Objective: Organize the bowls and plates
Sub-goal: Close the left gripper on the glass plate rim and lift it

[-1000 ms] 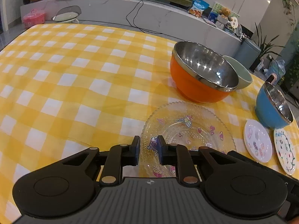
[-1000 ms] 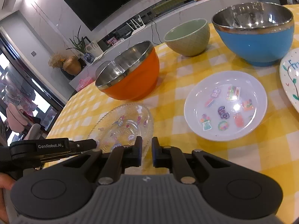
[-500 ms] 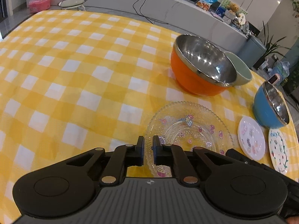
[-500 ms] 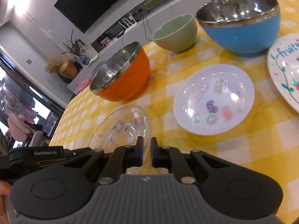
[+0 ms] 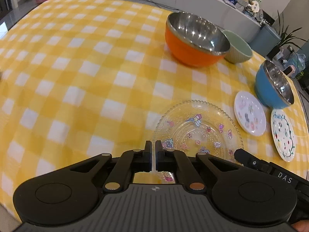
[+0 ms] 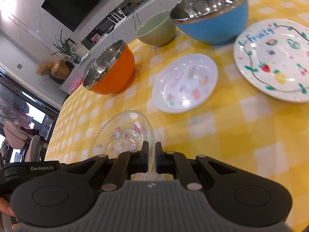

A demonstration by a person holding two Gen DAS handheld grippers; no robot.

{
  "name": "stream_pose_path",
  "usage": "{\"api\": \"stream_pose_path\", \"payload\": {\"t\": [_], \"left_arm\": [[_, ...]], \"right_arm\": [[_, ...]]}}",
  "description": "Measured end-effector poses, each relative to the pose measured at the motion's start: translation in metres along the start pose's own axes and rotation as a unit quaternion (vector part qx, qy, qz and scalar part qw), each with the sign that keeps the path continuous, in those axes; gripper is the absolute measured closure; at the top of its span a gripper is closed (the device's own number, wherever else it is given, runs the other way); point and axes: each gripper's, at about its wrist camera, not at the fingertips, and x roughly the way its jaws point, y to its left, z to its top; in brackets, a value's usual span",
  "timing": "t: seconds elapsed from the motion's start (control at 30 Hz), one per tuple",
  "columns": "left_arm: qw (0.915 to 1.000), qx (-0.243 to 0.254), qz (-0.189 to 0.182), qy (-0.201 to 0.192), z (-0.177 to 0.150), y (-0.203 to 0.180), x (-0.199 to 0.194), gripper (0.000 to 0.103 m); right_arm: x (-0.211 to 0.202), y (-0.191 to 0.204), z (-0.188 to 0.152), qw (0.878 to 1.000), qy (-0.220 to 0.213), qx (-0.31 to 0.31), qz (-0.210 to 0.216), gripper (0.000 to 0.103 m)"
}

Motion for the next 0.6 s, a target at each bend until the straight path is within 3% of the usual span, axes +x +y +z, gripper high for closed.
{"api": "stream_pose_path", "payload": {"t": [0.6], "left_arm": [[0.9987, 0.0, 0.049, 0.018, -0.048, 0.001, -0.029, 0.102]], "right_arm": [[-0.032, 0.002, -0.035, 0.998, 0.055, -0.018, 0.005, 0.1]]}}
